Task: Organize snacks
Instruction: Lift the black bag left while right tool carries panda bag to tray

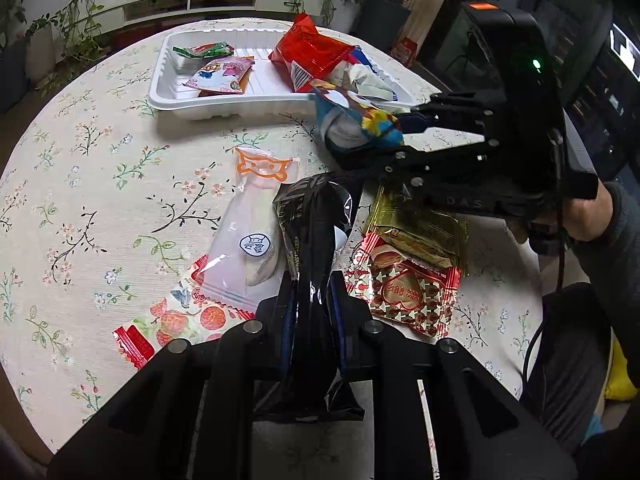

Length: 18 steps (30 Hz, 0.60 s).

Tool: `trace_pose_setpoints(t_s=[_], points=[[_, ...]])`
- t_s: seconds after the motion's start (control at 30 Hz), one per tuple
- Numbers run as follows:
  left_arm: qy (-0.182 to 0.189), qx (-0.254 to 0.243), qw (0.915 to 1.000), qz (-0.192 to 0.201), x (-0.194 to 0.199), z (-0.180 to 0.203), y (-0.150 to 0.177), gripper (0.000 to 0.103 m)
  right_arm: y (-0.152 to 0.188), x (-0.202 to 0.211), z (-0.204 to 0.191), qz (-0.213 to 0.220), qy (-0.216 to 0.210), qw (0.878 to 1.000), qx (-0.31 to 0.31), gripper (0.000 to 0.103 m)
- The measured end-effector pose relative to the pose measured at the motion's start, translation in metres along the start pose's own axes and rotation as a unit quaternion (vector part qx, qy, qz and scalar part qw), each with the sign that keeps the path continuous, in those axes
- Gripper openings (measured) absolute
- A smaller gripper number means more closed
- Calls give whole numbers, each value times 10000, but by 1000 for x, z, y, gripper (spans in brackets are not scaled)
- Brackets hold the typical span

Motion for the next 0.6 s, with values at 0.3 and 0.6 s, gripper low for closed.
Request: trace_pose_setpoints(t_s=[0.3,0.6], points=[[122,88,9998,152,8,-1,-1,14,8,39,-2,425,95,9983,-379,40],[218,-12,9990,397,22,10,-1,14,27,87,-13,647,7,9932,-972,40]])
Point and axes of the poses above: each gripper's, at about its wrist camera, not at the fingertips, and x roughly against the way its jaws point, z to its right, y to its underside, the point moved 1 cm from there along -x, roughly the way its jaws point, and after that the axes turned 2 degrees about -z, right-handed, at the moved point
